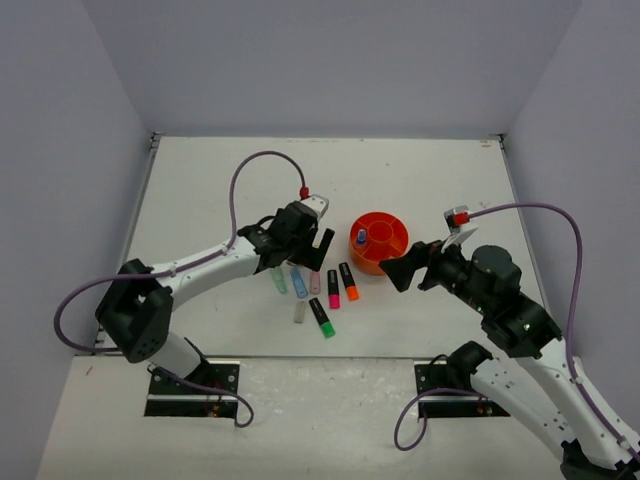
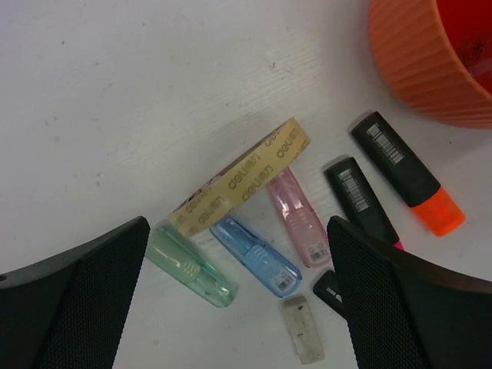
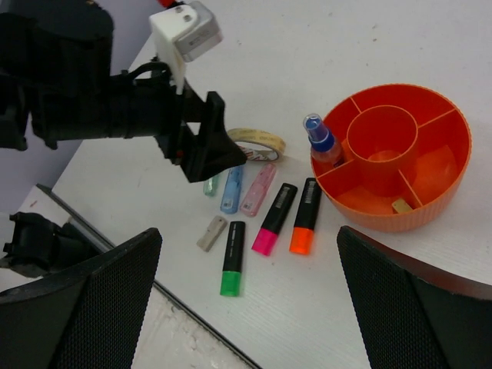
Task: Sort the stationery into containers
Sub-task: Pick up the stationery from the center of the board.
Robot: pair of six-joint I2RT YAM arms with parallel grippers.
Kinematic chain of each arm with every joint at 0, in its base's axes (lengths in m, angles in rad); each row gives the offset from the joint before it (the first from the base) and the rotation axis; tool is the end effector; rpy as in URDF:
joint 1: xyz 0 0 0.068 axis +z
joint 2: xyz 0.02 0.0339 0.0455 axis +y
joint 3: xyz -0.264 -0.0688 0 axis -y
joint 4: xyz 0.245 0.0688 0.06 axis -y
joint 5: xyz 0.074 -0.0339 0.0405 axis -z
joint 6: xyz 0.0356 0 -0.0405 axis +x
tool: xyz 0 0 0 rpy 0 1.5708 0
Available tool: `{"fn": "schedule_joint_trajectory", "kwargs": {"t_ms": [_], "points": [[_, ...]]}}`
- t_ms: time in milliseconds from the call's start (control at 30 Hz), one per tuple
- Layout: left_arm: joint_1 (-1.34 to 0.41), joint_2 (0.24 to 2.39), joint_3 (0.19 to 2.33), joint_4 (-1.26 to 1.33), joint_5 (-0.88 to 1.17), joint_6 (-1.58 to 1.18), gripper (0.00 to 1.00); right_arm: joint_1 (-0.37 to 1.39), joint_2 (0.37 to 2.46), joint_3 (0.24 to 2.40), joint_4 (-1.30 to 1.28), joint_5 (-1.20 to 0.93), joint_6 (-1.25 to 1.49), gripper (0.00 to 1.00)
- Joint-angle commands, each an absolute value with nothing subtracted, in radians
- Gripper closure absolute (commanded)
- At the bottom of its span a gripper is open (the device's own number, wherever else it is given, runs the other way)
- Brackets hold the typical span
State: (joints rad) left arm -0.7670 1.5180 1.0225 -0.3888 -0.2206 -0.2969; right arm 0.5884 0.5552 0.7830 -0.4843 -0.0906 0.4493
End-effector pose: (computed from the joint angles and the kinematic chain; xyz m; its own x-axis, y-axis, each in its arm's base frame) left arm 0.2351 -0.2158 0.2293 -0.7014 0.2796 -0.6556 0.3891 0.9209 -0.0236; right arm 0.1036 0.0730 0.3387 -0.4618 0.2119 -0.8613 -0.4718 0.7636 0.4408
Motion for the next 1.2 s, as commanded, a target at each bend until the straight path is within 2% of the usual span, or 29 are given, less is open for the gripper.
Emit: {"fn": "schedule_joint_trajectory", "kwargs": {"t_ms": [0, 100, 400, 500, 567, 700, 800, 967, 1167], "points": [[-0.766, 1.589, 1.115, -0.379, -0.199, -0.150, 0.00, 0.589, 0.555, 0.802, -0.489, -0.175, 0.411, 0.01], [-0.763, 1.626, 1.112, -0.355, -0.194, -0.140, 0.01, 0.590, 0.557, 0.803, -0.487, -0.173, 0.405, 0.01], [-0.715, 1.695, 1.091, -0.298, -0.244, -0.149, 0.29, 0.591, 0.560, 0.807, -0.485, -0.190, 0.403, 0.01], [-0.701, 1.668, 1.074, -0.271, -0.245, -0.150, 0.46, 0.589, 0.560, 0.804, -0.479, -0.192, 0.403, 0.01], [-0.688, 1.650, 1.068, -0.260, -0.247, -0.150, 0.61, 0.591, 0.560, 0.802, -0.479, -0.186, 0.406, 0.01], [-0.672, 1.617, 1.058, -0.256, -0.261, -0.154, 0.77, 0.590, 0.560, 0.799, -0.474, -0.180, 0.412, 0.01], [-0.672, 1.580, 1.061, -0.276, -0.279, -0.169, 0.97, 0.591, 0.569, 0.792, -0.454, -0.181, 0.422, 0.01], [-0.674, 1.444, 1.054, -0.312, -0.249, -0.237, 1.00, 0.590, 0.632, 0.802, -0.407, -0.205, 0.462, 0.01], [-0.681, 1.153, 0.956, -0.233, 0.016, -0.302, 1.00, 0.591, 0.738, 0.857, -0.284, -0.372, 0.561, 0.01]]}}
